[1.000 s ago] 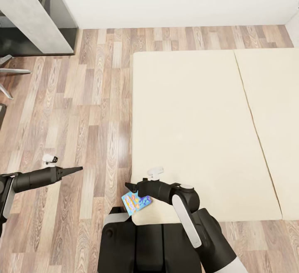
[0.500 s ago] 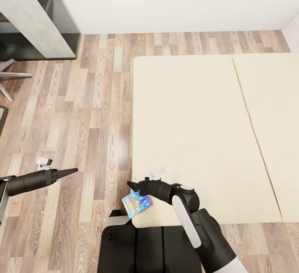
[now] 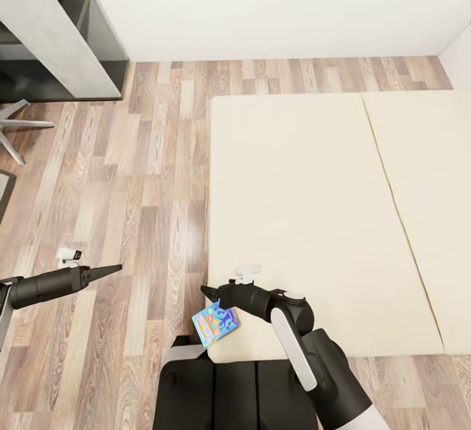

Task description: Put all the toys in the child's room - the three board games (two on the bed and one on the table), the two jigsaw puzzles on the table, and the tennis ball on the table - inside the toy box on the table in the child's room.

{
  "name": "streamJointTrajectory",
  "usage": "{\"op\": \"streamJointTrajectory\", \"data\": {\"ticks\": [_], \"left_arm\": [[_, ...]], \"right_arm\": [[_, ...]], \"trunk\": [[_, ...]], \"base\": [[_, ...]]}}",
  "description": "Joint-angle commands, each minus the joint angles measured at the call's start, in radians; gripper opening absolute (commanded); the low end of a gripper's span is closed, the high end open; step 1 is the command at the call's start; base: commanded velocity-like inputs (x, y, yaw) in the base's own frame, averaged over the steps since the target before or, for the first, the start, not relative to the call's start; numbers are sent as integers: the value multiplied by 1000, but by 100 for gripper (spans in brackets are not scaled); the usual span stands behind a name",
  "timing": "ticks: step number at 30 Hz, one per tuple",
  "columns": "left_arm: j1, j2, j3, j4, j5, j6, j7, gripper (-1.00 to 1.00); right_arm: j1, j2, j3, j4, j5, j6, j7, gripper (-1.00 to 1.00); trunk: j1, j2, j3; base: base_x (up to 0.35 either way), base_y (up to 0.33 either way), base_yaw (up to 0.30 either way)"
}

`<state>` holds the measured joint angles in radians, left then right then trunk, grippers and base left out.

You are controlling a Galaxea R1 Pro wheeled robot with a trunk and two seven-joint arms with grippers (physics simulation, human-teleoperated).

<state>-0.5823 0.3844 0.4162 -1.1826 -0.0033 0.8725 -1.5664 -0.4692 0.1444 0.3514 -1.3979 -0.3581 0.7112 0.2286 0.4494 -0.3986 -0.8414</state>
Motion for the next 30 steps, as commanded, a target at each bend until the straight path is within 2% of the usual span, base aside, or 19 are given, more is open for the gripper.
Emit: {"op": "streamJointTrajectory", "data": {"ticks": [1, 8, 30], "left_arm": [[0, 1, 1, 0, -2, 10, -4, 100], [0, 2, 2, 3, -2, 10, -4, 100], [0, 2, 4, 3, -1, 10, -4, 100]], "right_arm": [[0, 1, -1, 2, 2, 4, 3, 100], [0, 5, -2, 33, 3, 2, 3, 100], [0, 10, -2, 37, 5, 2, 3, 100]], "trunk": [[1, -1, 1], [1, -1, 12], [1, -1, 48]], "base": [[0, 0, 0], [0, 0, 0], [0, 0, 0]]}}
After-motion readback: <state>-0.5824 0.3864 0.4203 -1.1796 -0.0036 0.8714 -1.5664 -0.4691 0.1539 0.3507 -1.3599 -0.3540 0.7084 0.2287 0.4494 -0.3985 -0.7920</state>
